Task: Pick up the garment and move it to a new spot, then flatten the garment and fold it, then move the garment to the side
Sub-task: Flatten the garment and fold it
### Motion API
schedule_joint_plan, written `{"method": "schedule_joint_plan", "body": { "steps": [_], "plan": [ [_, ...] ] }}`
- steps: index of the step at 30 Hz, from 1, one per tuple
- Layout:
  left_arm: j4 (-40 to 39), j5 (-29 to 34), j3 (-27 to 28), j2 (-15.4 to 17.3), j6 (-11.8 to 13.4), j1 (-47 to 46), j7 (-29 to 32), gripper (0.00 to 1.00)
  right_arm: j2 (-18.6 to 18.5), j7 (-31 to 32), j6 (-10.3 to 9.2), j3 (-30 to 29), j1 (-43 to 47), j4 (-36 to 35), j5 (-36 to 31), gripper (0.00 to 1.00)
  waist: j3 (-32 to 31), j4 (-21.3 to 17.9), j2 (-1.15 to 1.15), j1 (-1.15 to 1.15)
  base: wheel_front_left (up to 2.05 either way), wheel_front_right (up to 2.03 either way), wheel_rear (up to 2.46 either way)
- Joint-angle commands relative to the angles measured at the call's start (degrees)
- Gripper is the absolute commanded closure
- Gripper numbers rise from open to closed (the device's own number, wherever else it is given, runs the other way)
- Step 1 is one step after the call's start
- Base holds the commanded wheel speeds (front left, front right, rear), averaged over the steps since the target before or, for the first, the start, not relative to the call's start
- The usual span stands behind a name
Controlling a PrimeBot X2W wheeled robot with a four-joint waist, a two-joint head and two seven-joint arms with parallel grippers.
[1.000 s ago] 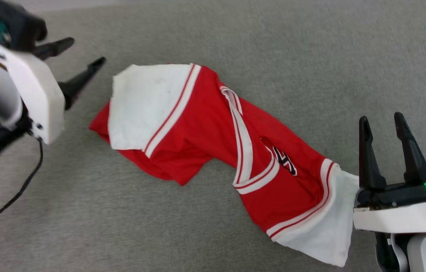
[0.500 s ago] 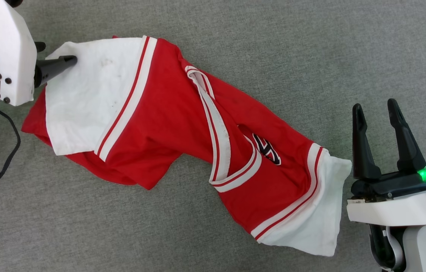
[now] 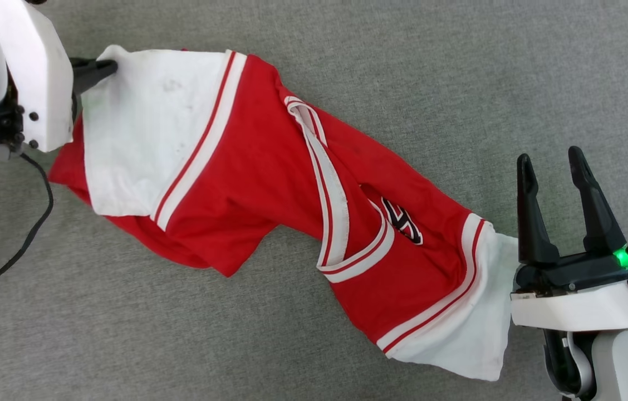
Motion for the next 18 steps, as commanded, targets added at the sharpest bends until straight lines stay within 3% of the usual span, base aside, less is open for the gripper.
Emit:
{"method": "schedule_joint_plan", "body": {
  "steps": [1, 9, 14, 15, 18],
  "plan": [
    [-0.2, 0.4, -0.3, -0.1, 0.1, -0.8, -1.2, 1.00, 0.0, -0.1, -0.04, 0.0, -0.7, 0.3, -0.4, 0.00, -1.1, 0.7, 0.00, -0.01, 0.00, 0.00, 0.00],
    [-0.2, 7.2, -4.8, -1.7, 0.1, -3.1, -18.6, 1.00, 0.0, -0.1, -0.04, 0.2, 0.0, 1.9, -2.4, 0.00, -8.2, 3.9, 0.00, -0.01, 0.00, 0.00, 0.00],
    [2.7, 12.6, -7.2, -4.8, 0.1, -6.2, -31.7, 1.00, 0.0, -0.1, -0.03, -0.8, 1.4, 3.1, -3.4, 0.00, -12.1, 6.0, 0.00, -0.01, 0.00, 0.00, 0.00],
    [5.2, 16.1, -7.8, -6.2, 0.1, -9.1, -39.5, 1.00, 0.0, -0.1, -0.03, -0.7, 1.7, 3.3, -3.9, 0.00, -13.4, 6.9, 0.00, -0.01, 0.00, 0.00, 0.00],
    [7.1, 18.4, -10.5, -7.5, 0.1, -9.5, -43.9, 1.00, 0.0, -0.1, -0.04, -1.2, 2.2, 3.2, -3.7, 0.00, -14.3, 8.0, 0.00, -0.01, 0.00, 0.00, 0.00]
  ]
}}
